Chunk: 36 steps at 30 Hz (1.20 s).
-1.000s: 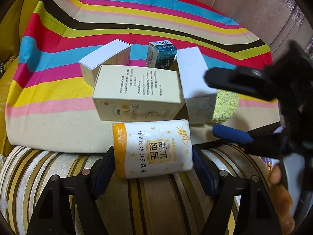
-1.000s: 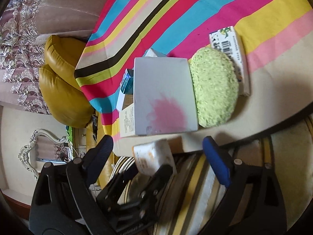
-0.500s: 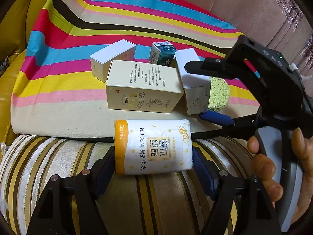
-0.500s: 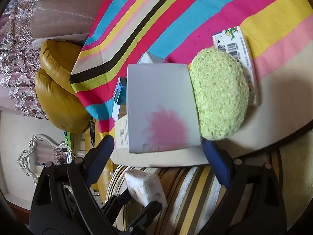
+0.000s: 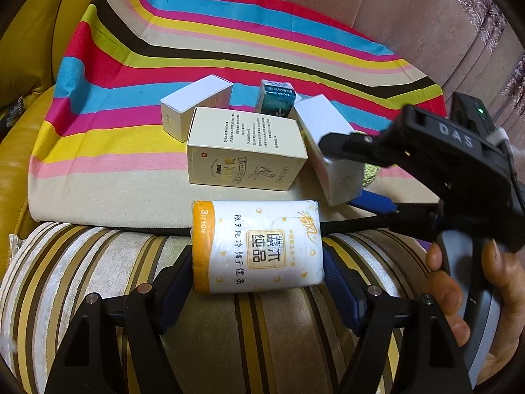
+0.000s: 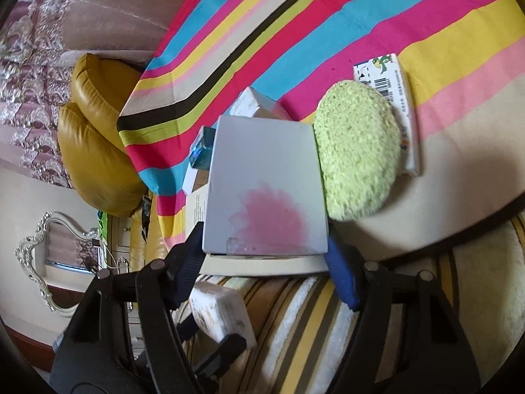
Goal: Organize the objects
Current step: 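Grasp the white box with pink print using the right tool, then carry the tissue pack and pink-print box over the purple-rimmed box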
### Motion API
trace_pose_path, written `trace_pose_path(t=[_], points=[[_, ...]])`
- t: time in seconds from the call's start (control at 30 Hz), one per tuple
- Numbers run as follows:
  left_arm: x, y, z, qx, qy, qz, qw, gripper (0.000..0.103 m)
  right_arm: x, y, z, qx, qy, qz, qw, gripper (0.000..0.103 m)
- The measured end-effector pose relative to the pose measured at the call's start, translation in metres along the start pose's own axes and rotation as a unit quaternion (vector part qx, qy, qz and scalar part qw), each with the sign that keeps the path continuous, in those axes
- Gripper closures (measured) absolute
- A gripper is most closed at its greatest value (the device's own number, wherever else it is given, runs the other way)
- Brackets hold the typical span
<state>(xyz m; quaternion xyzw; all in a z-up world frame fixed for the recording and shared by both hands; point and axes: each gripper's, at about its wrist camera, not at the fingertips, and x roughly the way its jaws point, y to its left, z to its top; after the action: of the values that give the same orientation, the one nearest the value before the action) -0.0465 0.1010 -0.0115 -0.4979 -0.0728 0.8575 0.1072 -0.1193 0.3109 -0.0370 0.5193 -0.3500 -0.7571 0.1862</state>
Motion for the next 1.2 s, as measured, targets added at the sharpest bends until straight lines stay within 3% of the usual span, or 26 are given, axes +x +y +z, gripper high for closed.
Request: trace_pose_path(t=[0.33, 0.7, 1.2], points=[[-0.010, -0.003, -0.005, 0.007, -0.009, -0.001, 0.9999, 0.027, -0.035, -0.004, -0.025, -0.037, -0.026, -0.024, 0.999, 0.031], [-0.020, -0.022, -0.010, 0.029, -0.016, -0.003, 0.9994, 0.027, -0.090, -0.006, -0.054, -0.091, -0.084, -0.103, 0.987, 0.031], [-0.015, -0.076, -0.016, 0.084, 0.000, -0.032, 0.9960, 0.027, -0.149, -0.049, -0.073, -0.076, -0.113, -0.183, 0.974, 0.034]])
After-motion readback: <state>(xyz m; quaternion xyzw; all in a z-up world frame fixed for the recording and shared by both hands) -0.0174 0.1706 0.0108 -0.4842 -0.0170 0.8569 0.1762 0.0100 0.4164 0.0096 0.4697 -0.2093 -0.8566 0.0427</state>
